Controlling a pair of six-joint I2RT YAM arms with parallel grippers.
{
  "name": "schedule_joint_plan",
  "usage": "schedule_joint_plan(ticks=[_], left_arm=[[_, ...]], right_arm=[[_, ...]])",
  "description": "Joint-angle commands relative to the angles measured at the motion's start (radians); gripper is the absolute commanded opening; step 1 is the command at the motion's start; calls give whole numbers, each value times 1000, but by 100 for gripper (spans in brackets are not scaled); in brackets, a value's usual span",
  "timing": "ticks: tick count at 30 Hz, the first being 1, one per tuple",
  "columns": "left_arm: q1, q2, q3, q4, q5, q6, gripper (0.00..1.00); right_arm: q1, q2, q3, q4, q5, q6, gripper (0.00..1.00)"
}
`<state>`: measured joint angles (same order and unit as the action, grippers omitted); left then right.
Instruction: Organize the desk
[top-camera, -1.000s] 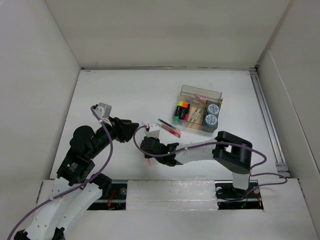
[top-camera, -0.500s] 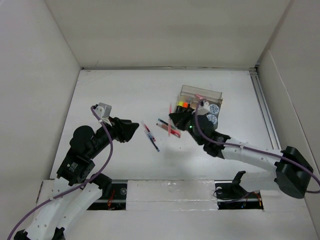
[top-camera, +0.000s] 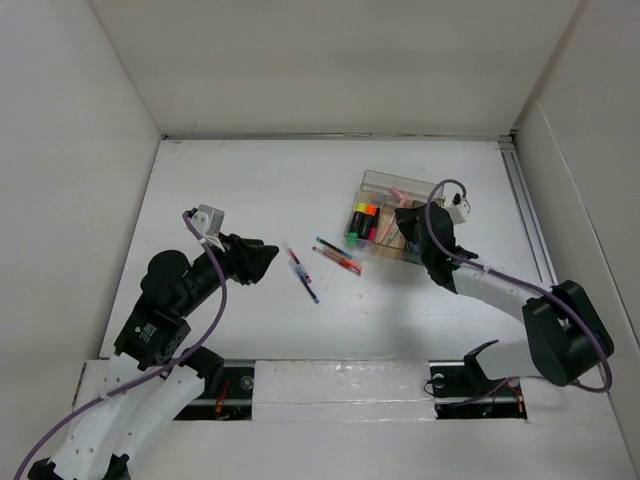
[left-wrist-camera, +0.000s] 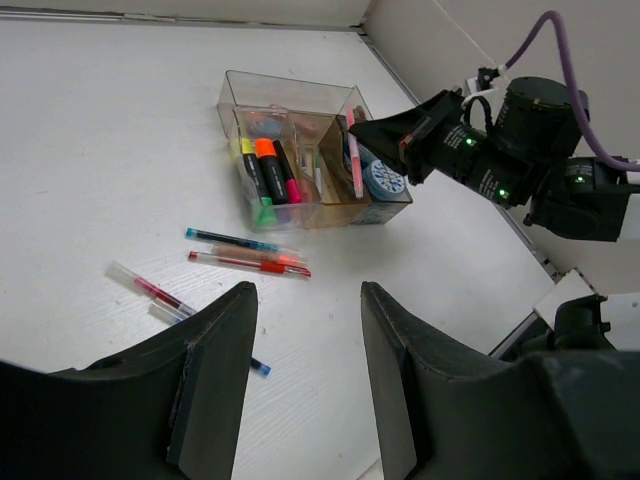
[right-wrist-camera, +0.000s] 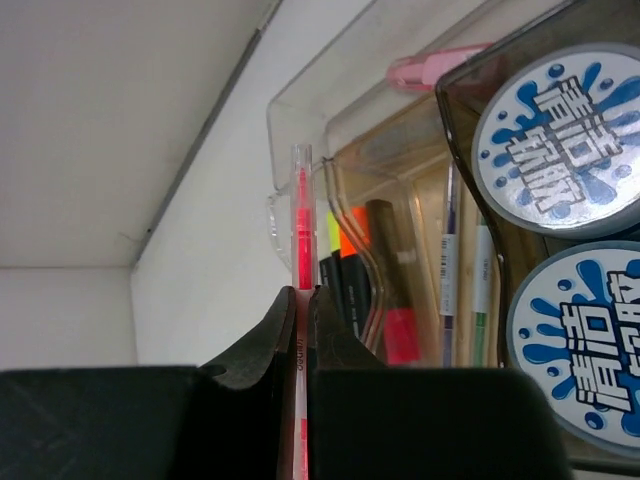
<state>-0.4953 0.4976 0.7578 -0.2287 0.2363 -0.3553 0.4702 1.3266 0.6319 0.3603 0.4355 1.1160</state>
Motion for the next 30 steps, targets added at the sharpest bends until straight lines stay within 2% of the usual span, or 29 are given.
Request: schedule_joint_plan(ticks=[1,8,15,20,24,25,30], left_arm=[[3,6,15,37,15,13,42],[3,10,17,34,18,13,42],[3,13,15,37,20,13,42],[3,13,17,37,20,13,42],[3,10,17,37,17,15,42],[3,9,15,38,17,15,42],[3,6,15,37,18,13,42]], right_arm=[[-10,57,49,37,-15,21,0],[-35,158,115,5,-23,27,0],[-44,200,114,9,-11,33,0],[-44,227,130,-3,-15,33,6],[-35,238,134,-3,-6,38,15],[-35,237,134,-6,-6,41,21],[-12,189,120,-11,6,25,39]])
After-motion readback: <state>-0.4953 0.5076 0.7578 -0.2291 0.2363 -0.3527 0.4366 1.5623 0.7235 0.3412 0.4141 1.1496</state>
